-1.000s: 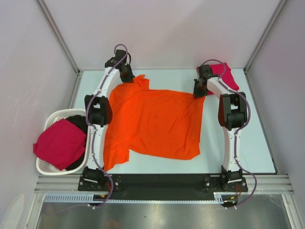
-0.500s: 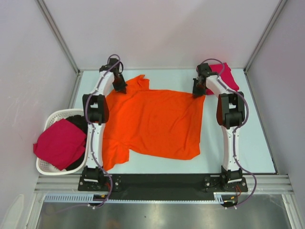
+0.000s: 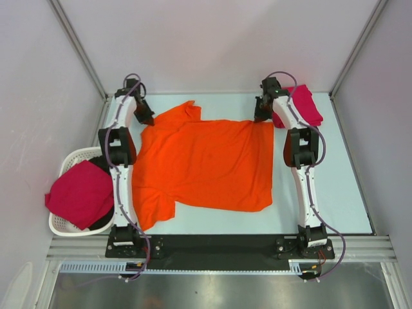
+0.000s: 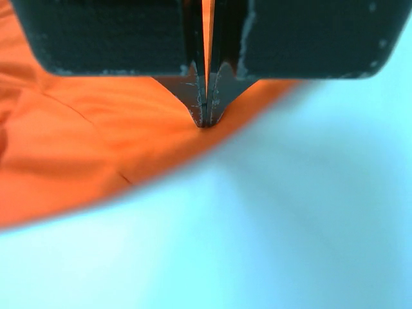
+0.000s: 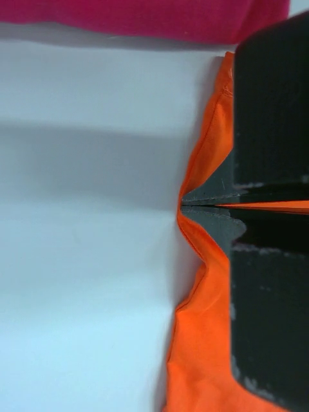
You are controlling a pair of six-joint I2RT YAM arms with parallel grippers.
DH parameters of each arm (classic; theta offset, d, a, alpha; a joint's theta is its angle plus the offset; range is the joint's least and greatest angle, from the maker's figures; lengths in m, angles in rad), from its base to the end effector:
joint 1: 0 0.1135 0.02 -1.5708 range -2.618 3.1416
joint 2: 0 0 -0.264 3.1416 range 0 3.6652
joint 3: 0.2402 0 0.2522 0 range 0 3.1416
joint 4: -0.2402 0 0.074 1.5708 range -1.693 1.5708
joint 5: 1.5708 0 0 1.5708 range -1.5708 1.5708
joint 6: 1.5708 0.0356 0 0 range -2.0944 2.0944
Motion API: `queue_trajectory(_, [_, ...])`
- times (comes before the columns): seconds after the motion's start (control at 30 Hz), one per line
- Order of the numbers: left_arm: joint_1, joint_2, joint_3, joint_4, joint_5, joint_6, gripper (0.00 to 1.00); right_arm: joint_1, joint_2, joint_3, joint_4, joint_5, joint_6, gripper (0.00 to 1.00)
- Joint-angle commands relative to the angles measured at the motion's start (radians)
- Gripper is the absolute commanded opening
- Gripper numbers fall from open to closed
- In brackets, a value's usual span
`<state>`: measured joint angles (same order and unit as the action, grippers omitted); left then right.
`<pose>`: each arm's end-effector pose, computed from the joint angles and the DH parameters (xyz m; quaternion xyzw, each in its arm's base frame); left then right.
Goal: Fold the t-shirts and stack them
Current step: Flatten out the tshirt
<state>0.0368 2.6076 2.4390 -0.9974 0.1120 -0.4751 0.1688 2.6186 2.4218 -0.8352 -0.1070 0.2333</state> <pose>0.5417 0.0160 0.1654 -0.2367 0.9490 -0.0972 0.1840 0.5483 0.0973 0.1624 0.0168 0.9625 0.1036 0.2501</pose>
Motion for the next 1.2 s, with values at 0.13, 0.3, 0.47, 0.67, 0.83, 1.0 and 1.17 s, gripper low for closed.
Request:
queue_trajectory(0.13, [0.138,0.0,0.058,0.022,0.06,-0.023,0.0,-0.014,0.101,0.045,0.015,-0.023,0.008,0.0])
queue_trajectory(0.3, [0.144,0.005,0.078,0.04,0.086,-0.022,0.0,-0.044,0.101,0.063,0.033,-0.037,0.011,0.0])
queue_trajectory(0.47, [0.14,-0.026,0.089,0.051,0.141,-0.017,0.0,-0.074,0.078,0.083,0.042,-0.072,0.008,0.0])
queue_trajectory(0.67, [0.043,-0.087,0.129,0.131,0.218,-0.042,0.0,-0.055,-0.031,0.066,0.042,-0.091,0.006,0.0])
queue_trajectory(0.83, [-0.064,-0.064,0.088,0.112,0.199,-0.031,0.0,-0.038,-0.09,0.04,0.03,-0.088,-0.015,0.0])
queue_trajectory(1.0, [-0.12,-0.015,0.046,0.1,0.193,-0.033,0.0,-0.025,-0.141,-0.01,0.025,-0.089,-0.029,0.0])
queue_trajectory(1.17, [-0.135,0.034,0.048,0.098,0.173,-0.043,0.0,-0.023,-0.189,-0.023,0.015,-0.103,-0.038,0.0])
